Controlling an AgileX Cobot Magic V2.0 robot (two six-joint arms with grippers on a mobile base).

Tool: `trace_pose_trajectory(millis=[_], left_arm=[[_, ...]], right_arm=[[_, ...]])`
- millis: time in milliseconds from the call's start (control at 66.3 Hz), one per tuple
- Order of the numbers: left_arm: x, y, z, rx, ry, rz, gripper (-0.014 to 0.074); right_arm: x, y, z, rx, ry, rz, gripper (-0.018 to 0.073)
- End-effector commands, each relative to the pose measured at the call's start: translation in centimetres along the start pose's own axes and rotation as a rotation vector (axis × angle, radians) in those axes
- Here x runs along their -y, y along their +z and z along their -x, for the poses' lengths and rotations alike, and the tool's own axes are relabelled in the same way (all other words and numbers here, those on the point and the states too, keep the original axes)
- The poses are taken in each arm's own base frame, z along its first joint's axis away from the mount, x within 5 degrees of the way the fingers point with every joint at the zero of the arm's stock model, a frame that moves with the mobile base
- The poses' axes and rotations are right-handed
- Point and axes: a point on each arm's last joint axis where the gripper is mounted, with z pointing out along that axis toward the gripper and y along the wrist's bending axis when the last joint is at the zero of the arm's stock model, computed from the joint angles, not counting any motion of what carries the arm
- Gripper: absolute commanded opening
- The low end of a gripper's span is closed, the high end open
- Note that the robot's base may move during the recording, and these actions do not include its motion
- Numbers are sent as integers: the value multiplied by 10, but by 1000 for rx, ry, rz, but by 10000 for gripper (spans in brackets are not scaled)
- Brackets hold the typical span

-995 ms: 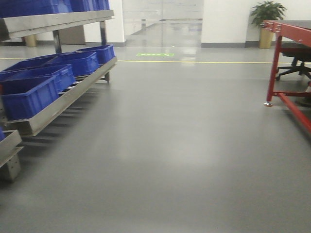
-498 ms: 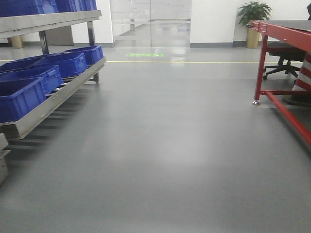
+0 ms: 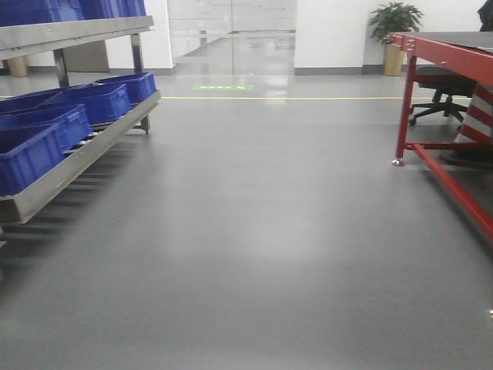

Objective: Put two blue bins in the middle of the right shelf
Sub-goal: 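Drive away from the shelf holding the cyan bin in both grippers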

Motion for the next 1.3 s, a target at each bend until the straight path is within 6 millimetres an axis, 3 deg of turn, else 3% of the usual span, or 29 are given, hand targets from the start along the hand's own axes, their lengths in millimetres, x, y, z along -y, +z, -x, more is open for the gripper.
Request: trace_pose_trajectory(millis=[0, 1282], left_arm=[[3, -10, 12, 102, -19, -38, -111], [3, -10, 12, 102, -19, -38, -111]], right_arm=[[1, -6, 3, 33, -30, -6, -153], [1, -6, 3, 33, -30, -6, -153]])
